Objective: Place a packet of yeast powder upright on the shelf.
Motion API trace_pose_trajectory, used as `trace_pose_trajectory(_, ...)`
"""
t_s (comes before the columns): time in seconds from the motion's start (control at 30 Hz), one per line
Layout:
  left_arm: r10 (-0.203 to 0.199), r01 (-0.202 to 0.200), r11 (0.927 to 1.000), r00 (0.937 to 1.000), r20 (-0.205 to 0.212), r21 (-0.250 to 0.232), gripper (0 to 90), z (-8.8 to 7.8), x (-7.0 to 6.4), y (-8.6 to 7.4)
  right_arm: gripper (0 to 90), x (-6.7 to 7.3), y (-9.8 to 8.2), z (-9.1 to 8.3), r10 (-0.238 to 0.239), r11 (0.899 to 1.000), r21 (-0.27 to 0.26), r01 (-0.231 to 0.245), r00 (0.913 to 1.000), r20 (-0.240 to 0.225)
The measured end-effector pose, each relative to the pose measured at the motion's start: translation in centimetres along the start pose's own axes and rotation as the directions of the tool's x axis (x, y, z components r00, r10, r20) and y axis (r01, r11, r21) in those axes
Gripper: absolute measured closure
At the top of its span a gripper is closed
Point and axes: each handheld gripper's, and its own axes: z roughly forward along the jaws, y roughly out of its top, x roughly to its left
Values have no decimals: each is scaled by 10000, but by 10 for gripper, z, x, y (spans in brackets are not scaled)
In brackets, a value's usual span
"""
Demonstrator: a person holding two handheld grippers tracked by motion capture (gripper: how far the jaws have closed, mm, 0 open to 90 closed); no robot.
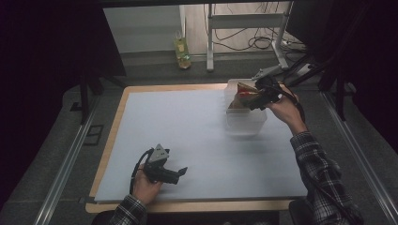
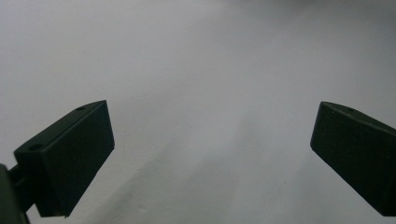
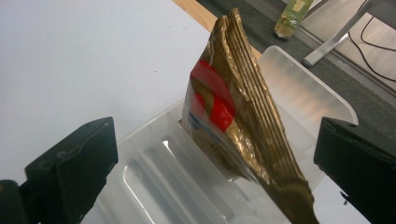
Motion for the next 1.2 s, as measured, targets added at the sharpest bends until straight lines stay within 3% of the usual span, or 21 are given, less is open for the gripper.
trace_pose_trajectory(0.3, 227, -223, 9997, 9987, -458, 84, 0, -1, -2, 0, 0, 7, -7, -8, 305, 9992, -267, -311, 9993, -220)
trace_pose_trajectory(0.53, 203, -200, 9998, 9978, -624, 45, 0, -2, -2, 0, 0, 12, -15, -12, 326, 9983, -473, -325, 9995, 13)
trace_pose_trajectory(1.0, 234, -228, 9997, 9974, -683, 97, 0, -1, -3, 0, 0, 23, -28, -25, 700, 9940, -831, -710, 9974, -144)
trace_pose_trajectory(1.2, 254, -246, 9996, 9972, -702, 132, 0, -1, -4, 0, 0, 29, -33, -31, 476, 9958, -781, -483, 9988, -116)
